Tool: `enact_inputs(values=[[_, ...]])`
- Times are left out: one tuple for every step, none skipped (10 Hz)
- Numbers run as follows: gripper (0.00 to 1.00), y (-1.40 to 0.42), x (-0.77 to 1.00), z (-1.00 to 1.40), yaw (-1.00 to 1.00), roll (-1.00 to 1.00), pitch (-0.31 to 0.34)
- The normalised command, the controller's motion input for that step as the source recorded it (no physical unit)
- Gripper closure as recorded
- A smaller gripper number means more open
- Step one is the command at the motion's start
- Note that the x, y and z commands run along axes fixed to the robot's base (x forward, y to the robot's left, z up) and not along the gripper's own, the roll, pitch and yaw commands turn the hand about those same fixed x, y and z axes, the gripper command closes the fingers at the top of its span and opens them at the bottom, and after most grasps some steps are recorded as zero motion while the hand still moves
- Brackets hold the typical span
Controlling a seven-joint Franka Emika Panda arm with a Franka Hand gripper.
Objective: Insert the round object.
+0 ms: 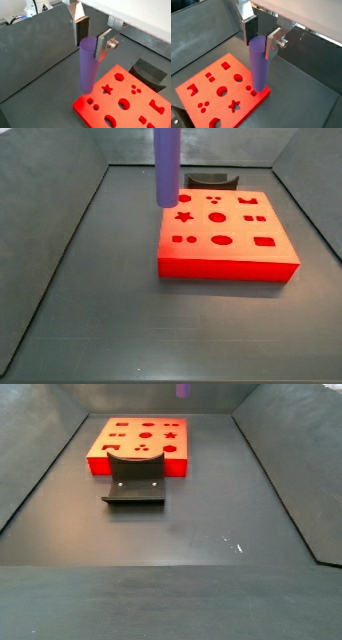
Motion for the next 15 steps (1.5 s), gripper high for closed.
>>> enact_inputs(values=[[1.00, 0.00, 0.00, -0.05, 0.00, -0.01, 0.000], [1.00, 0.00, 0.00, 0.00, 0.00, 0.00, 0.000], [1.00, 0.00, -0.01, -0.05, 0.00, 0.00, 0.000], [1.00, 0.23, 0.13, -0.50, 0.00, 0.00, -0.106], [1.00, 0.51, 0.50, -0.57, -0.08, -0.05, -0.116], [1.00, 0.59, 0.61, -0.57, -0.15, -0.06, -0.126], [1.00, 0.52, 0.70, -0.46, -0.23, 0.00, -0.060], [1.00, 0.45, 0.46, -0.50, -0.27, 0.02, -0.130], [1.00, 0.34, -0.22, -0.15, -0.39, 0.01, -0.063], [1.00, 0.28, -0.53, 0.00, -0.48, 0.00, -0.027], [1.00, 0.24, -0.66, 0.00, -0.54, 0.01, -0.031], [1.00, 0.16, -0.55, 0.00, -0.46, 0.00, -0.061], [1.00, 0.13, -0.24, -0.15, -0.18, 0.00, -0.086], [1.00, 0.05, -0.21, -0.23, -0.13, 0.00, -0.089], [1.00, 0.00, -0.12, -0.21, -0.04, -0.01, -0.077]])
